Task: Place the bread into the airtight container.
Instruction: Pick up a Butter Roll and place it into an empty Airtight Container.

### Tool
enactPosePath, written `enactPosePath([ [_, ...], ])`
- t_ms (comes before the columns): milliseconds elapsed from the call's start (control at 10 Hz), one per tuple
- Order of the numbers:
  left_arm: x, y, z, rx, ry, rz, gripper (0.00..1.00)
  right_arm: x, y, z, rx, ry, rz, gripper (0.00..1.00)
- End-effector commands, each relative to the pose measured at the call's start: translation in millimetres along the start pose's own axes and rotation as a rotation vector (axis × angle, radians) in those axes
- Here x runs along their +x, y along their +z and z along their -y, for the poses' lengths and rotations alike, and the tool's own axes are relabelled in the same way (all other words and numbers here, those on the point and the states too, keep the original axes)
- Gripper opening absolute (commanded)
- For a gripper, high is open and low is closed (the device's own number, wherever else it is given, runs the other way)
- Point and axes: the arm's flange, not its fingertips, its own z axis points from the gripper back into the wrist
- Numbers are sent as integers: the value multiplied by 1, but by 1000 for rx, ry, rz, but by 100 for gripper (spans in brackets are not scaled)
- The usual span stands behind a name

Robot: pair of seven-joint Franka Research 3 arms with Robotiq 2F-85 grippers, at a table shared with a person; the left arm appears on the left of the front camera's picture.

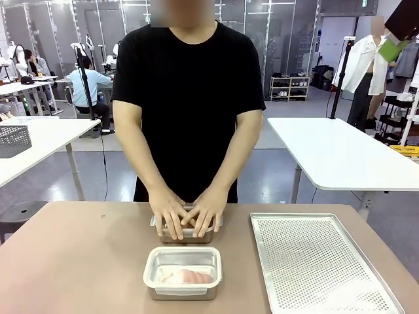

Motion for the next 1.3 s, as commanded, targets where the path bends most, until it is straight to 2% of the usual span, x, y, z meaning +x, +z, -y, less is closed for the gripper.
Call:
enactPosePath([
  [0, -1, 6, 3, 3, -4, 10, 100, 0, 0, 1, -8, -7, -3, 100],
  [1200, -1, 6, 3, 3, -4, 10, 100, 0, 0, 1, -8, -7, -3, 100],
])
